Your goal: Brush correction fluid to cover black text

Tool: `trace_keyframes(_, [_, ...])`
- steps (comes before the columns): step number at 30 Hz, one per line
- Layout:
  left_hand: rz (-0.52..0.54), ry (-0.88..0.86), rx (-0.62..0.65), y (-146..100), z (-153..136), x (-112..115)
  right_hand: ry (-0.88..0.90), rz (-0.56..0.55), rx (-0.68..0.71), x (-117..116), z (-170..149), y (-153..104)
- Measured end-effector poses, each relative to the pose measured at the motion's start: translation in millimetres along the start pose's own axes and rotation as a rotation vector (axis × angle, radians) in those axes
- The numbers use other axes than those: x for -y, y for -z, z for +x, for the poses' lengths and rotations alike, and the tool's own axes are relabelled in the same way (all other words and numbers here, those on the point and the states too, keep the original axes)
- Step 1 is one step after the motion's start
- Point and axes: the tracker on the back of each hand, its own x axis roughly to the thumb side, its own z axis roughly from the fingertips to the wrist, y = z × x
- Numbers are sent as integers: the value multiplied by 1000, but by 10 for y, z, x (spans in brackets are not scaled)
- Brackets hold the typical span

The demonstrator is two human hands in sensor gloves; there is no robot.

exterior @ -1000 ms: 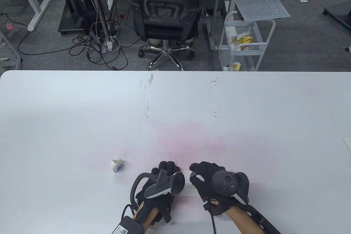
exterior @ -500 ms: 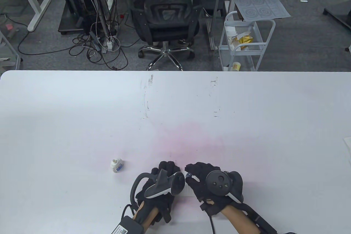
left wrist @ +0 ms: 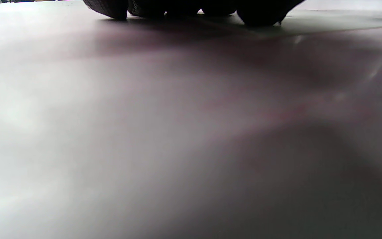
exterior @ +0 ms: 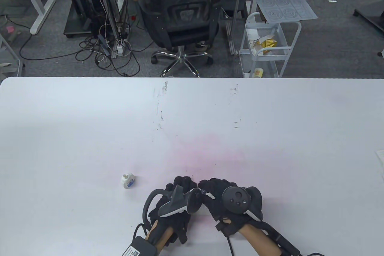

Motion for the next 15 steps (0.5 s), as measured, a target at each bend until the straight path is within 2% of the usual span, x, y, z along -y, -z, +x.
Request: trace_keyframes(15, [0, 0, 0, 0, 0, 0, 39, -78, -16, 102, -19, -24])
